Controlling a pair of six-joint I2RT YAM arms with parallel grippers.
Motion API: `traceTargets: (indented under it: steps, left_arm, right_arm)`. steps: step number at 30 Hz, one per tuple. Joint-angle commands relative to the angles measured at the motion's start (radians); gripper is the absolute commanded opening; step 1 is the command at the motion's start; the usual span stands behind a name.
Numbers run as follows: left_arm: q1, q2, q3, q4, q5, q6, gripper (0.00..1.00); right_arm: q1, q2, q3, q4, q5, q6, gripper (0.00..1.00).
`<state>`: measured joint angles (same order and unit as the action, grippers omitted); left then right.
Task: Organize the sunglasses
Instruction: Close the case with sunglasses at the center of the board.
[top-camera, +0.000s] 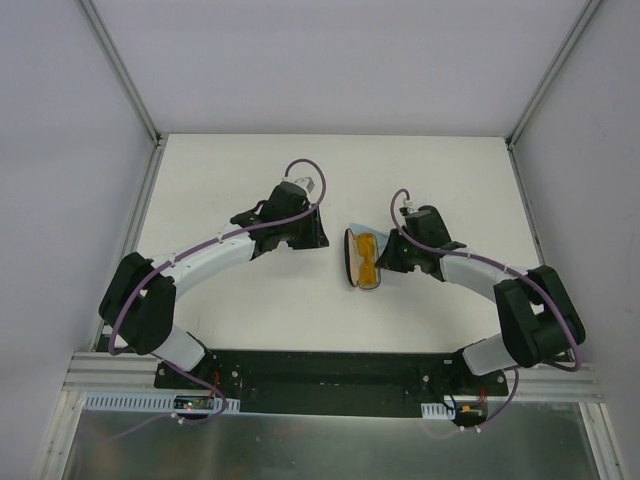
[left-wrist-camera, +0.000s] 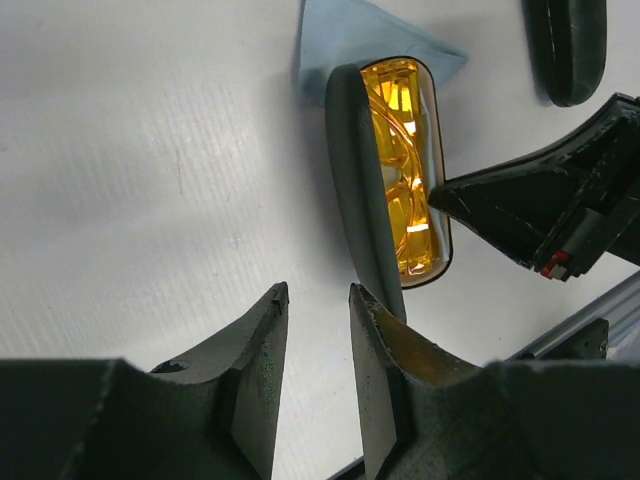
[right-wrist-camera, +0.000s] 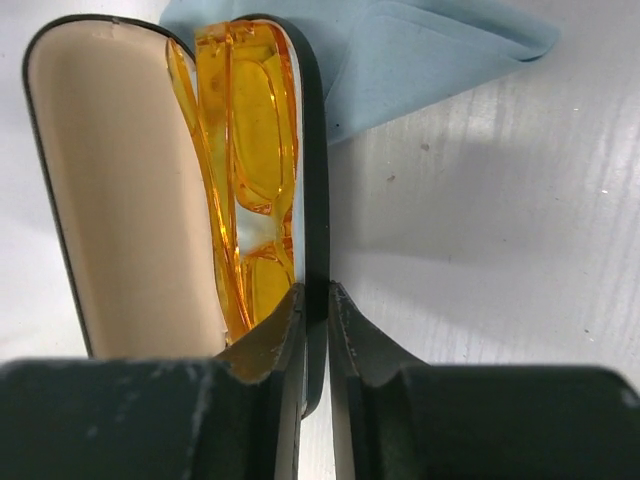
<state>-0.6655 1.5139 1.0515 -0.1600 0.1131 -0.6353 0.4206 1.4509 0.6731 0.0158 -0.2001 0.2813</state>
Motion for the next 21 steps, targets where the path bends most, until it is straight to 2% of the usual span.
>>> traceTargets:
  steps: [1, 5, 9, 15, 19, 21]
  left_arm:
    - [0.009, 0.003, -0.037, 0.091, 0.097, 0.031, 0.30]
    - [0.010, -0.003, -0.105, 0.157, 0.151, 0.010, 0.31]
    - [0.023, -0.014, -0.206, 0.342, 0.236, -0.056, 0.45]
    - [0.052, 0.026, -0.309, 0.574, 0.342, -0.170, 0.54]
    - [0.060, 0.086, -0.369, 0.770, 0.398, -0.250, 0.79]
    - [0.063, 0.112, -0.387, 0.845, 0.407, -0.285, 0.82]
  right_arm:
    - [-0.002, 0.037, -0.009, 0.082, -0.068, 0.027, 0.13]
    - [0.000, 0.066, -0.010, 0.111, -0.099, 0.041, 0.10]
    - [0.000, 0.066, -0.013, 0.118, -0.096, 0.041, 0.07]
    - [0.001, 0.075, -0.012, 0.121, -0.096, 0.036, 0.04]
    - [0.000, 0.085, -0.012, 0.121, -0.094, 0.033, 0.02]
    - [0.001, 0.088, -0.009, 0.116, -0.093, 0.032, 0.02]
